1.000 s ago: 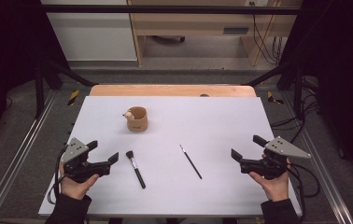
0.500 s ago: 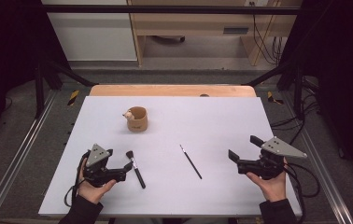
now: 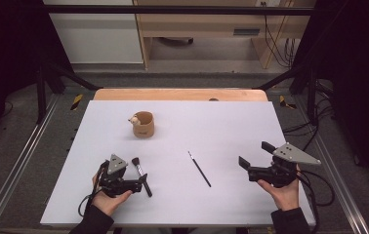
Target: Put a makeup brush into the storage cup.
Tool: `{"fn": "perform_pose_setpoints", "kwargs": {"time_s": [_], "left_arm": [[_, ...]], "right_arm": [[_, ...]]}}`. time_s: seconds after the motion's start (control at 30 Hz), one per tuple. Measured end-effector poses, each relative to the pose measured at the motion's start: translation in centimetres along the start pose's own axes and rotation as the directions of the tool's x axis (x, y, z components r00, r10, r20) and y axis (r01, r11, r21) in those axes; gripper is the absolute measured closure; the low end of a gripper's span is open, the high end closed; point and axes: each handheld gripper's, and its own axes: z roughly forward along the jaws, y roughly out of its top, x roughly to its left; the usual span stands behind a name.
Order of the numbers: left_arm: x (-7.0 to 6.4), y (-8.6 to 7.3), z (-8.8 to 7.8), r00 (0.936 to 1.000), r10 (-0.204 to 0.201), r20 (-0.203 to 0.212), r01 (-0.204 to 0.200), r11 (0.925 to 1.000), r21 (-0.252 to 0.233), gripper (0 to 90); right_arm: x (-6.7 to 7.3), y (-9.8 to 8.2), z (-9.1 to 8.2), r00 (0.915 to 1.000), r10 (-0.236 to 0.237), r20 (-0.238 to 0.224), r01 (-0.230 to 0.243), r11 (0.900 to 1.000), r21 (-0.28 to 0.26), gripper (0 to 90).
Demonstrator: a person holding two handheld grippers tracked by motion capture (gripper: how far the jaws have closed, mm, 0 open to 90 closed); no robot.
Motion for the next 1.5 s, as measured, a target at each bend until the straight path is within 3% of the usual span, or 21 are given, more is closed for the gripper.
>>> {"fn": "perform_pose_setpoints", "kwargs": {"time_s": [0.47, 1.0, 1.5], "left_arm": [[-0.8, -0.7, 2.1, 0.9996, -0.013, -0.024, 0.016, 0.9940, 0.109, 19.4], [-0.8, -1.0, 2.7, 0.9987, -0.048, -0.017, 0.050, 0.9879, 0.147, 38.0], [-0.6, -1.0, 2.6, 0.9984, -0.044, -0.035, 0.049, 0.9844, 0.169, 54.3]], "right_arm": [[0.0, 0.0, 0.0, 1.0000, -0.002, -0.002, 0.002, 1.000, 0.003, 4.1], [-0.3, -0.2, 0.0, 1.0000, 0.004, 0.002, -0.004, 1.000, 0.005, 4.2], [-0.7, -0.5, -0.2, 0.9998, 0.015, 0.009, -0.015, 1.000, 0.008, 4.5]]}}
